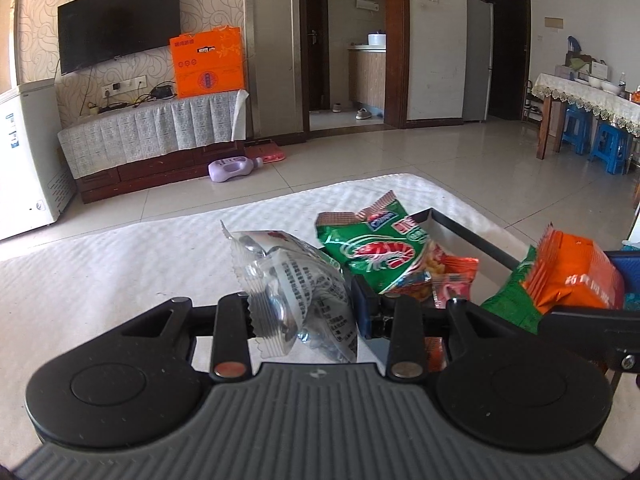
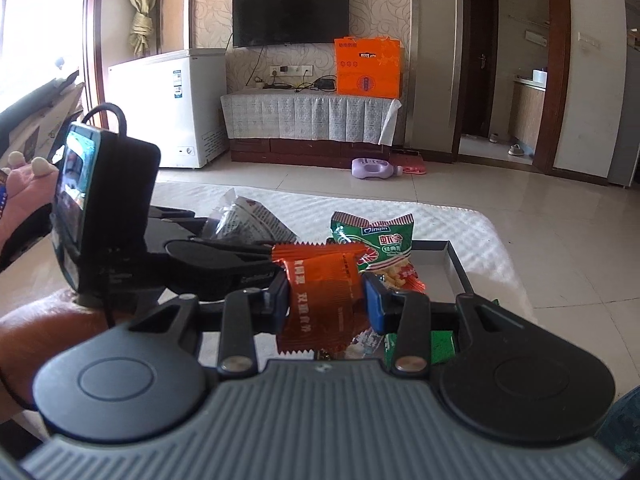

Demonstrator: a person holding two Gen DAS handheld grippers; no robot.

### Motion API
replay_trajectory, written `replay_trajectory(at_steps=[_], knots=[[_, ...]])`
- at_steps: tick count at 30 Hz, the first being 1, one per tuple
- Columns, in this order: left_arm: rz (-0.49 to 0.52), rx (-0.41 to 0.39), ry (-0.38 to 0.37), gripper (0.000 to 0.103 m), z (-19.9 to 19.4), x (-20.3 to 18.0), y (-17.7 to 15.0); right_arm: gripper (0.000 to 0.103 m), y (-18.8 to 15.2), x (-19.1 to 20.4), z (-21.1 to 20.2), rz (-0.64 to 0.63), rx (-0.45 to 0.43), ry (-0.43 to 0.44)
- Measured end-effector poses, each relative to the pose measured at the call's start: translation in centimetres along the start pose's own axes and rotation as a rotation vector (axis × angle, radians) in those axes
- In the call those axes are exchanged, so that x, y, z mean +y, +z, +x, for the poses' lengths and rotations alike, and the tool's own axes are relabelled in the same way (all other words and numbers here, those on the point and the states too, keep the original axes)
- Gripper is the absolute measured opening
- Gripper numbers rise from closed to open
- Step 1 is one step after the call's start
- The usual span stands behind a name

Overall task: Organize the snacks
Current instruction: 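Carry the gray-print packet and orange cake over the gray box with both tools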

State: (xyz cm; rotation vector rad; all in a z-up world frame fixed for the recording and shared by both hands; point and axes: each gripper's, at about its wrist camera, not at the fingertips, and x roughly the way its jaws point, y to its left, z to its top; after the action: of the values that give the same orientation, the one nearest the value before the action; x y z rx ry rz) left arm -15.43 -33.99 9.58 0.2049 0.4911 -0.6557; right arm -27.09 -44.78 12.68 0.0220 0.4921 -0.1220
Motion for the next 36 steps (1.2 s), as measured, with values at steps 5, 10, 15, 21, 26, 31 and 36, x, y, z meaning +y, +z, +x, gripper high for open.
replay_trajectory(at_steps=[5, 10, 15, 21, 26, 31, 36], knots=[[-0.005, 0.001, -0.017, 0.040, 0.7, -1.5, 0.2, 0.042, -0.3, -0.9, -0.2, 0.010, 0.003, -0.015], [-0.003, -0.003, -0.026, 0.040, 1.3, -2.2, 0.6, 0.042, -0.5, -1.5, -0.6, 0.017, 0.003, -0.022], [0.007, -0.009, -0.036, 0.040, 1.8, -2.9, 0.7, 0.042, -0.6, -1.7, -0.8, 0.021, 0.002, -0.027], [0.003, -0.012, -0.049, 0.040, 2.4, -3.4, 1.1, 0.042, -0.7, -2.5, -1.0, 0.037, 0.000, -0.044], [-0.004, -0.012, -0.065, 0.040, 3.3, -4.2, 1.2, 0.042, -0.9, -3.4, -1.0, 0.055, 0.007, -0.058], [0.004, 0.000, -0.083, 0.040, 4.4, -5.3, 1.0, 0.042, -1.2, -3.9, -1.0, 0.061, 0.014, -0.064], [0.013, 0.016, -0.105, 0.040, 5.9, -6.4, 0.7, 0.042, -1.6, -4.7, -1.1, 0.074, 0.021, -0.073]])
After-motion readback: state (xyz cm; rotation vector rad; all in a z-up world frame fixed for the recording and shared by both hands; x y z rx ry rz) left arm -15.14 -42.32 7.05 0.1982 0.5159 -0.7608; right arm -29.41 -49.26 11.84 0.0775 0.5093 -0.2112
